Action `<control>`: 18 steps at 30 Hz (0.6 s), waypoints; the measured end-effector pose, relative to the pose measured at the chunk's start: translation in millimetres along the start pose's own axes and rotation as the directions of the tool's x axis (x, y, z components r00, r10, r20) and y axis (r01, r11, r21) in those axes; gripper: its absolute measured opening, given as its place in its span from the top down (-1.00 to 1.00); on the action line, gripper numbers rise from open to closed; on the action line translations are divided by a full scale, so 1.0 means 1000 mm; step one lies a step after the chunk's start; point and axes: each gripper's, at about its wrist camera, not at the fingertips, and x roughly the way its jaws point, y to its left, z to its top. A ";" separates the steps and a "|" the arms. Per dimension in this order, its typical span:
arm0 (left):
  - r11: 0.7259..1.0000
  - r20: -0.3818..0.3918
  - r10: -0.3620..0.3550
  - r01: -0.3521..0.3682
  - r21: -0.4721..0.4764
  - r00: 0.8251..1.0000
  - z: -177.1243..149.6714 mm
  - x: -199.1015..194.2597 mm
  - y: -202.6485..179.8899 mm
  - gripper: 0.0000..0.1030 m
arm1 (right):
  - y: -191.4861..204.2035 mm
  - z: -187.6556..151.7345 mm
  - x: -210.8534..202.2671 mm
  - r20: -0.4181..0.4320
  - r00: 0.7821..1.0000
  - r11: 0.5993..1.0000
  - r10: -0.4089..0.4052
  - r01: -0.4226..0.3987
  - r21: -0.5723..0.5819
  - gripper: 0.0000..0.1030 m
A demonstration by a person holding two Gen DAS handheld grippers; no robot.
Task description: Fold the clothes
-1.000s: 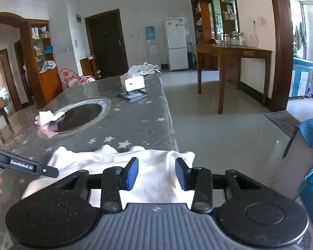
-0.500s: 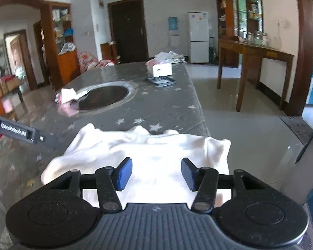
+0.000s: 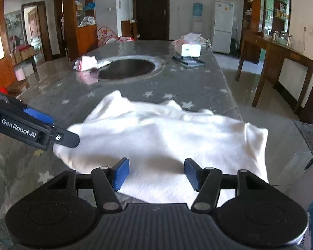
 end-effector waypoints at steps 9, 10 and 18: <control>1.000 -0.030 0.012 -0.011 0.010 0.999 -0.009 0.009 0.001 -0.65 | -0.004 0.015 -0.006 0.021 1.000 1.000 0.007 -0.007 -0.016 -0.23; 1.000 -0.030 0.010 -0.010 0.005 0.999 -0.009 0.009 0.002 -0.66 | -0.006 0.019 -0.004 0.027 1.000 1.000 0.003 -0.003 -0.008 -0.28; 1.000 -0.038 0.003 -0.003 0.010 0.999 -0.012 0.009 0.005 -0.71 | -0.017 0.019 0.025 -0.016 1.000 0.998 -0.022 0.023 0.051 -0.31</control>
